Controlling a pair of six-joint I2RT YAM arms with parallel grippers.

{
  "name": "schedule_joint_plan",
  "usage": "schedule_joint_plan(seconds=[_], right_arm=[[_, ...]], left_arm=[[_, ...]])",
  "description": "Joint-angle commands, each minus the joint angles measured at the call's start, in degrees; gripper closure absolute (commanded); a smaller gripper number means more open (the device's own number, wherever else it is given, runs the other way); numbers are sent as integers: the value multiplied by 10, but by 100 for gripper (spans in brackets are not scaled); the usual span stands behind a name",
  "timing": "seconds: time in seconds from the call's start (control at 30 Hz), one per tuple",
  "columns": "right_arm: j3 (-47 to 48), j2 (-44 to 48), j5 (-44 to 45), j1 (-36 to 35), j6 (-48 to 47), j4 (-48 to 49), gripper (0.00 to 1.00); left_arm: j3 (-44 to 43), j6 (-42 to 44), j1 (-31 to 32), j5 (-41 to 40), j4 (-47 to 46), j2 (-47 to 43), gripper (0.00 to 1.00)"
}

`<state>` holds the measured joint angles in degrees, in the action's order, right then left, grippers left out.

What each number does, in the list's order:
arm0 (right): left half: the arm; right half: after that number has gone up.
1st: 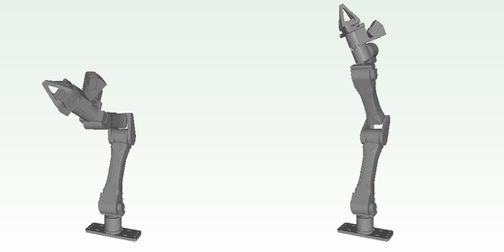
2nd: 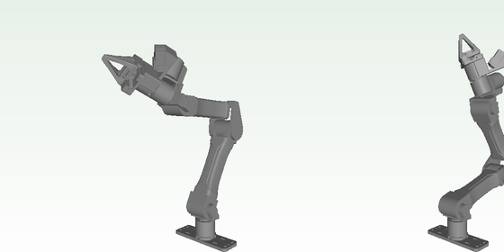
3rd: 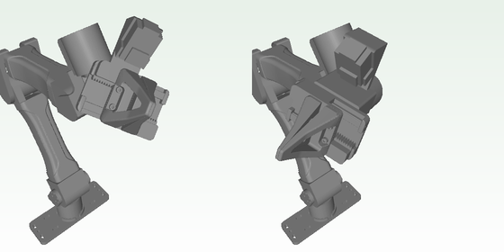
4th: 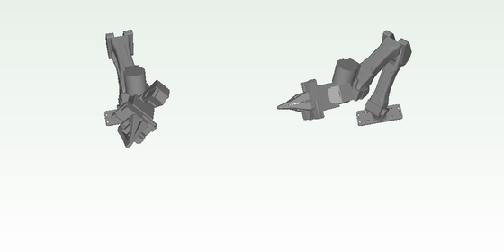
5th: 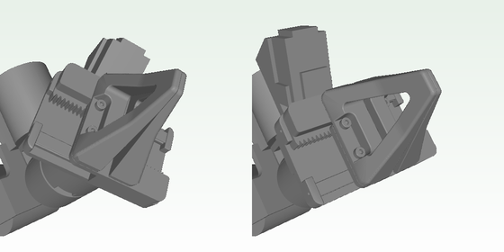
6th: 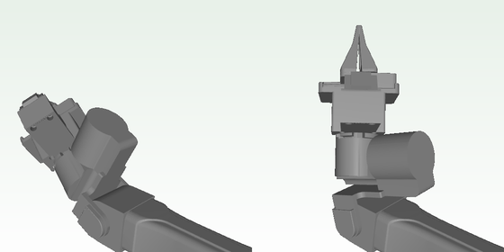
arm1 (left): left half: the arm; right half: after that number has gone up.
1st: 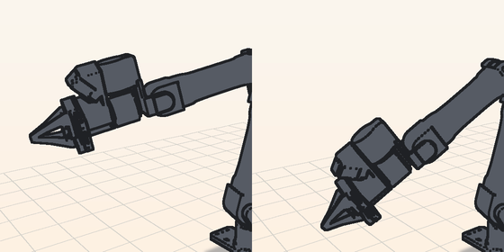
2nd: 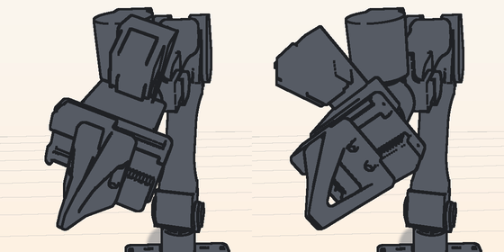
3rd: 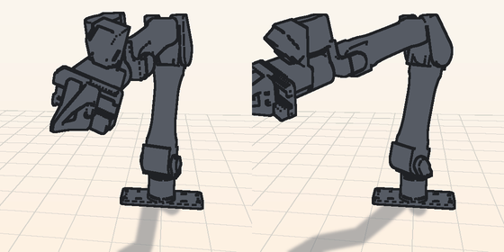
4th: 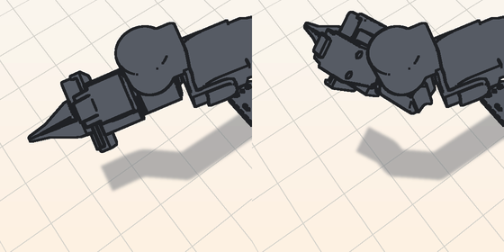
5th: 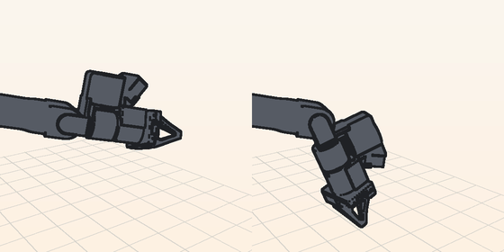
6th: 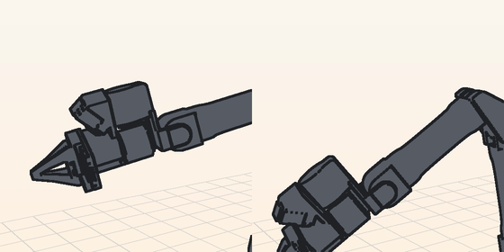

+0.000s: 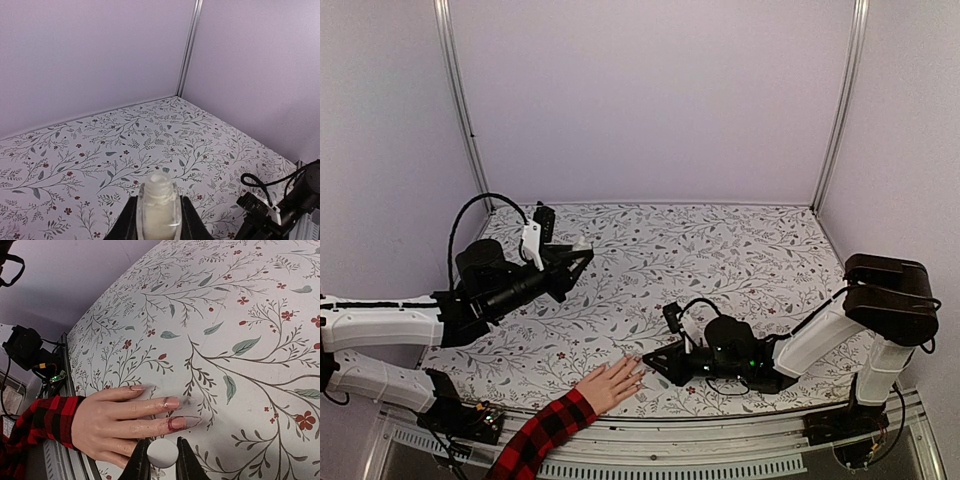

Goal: Paint the nails
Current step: Paint the nail polish on the nail.

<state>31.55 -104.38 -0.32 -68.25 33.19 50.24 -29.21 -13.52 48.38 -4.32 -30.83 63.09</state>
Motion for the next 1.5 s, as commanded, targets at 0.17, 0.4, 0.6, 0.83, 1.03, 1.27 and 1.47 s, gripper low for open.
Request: schedule_joint_plan(seconds=[0.17,0.4,0.6,0.83,1.03,1.27,1.47], right_arm=[[0,-10,-10,-4,0,21,100],[4,-10,0,-4,4,2,100],[9,-10,17,-4,3,-5,100],[12,-15,17,-4,4,-10,100],[16,-17,21,-4,4,-20,100],[16,-13,29,-4,5,-25,100],[15,-8,39,-4,6,-30,100]], left_arm=[[0,7,6,2,-21,4,100],[-1,7,5,1,-22,4,100],[0,8,5,1,-22,4,100],[1,7,5,0,-22,2,100],[1,8,5,1,-23,2,100],[1,8,5,2,-25,4,100],[1,7,5,2,-26,4,100]])
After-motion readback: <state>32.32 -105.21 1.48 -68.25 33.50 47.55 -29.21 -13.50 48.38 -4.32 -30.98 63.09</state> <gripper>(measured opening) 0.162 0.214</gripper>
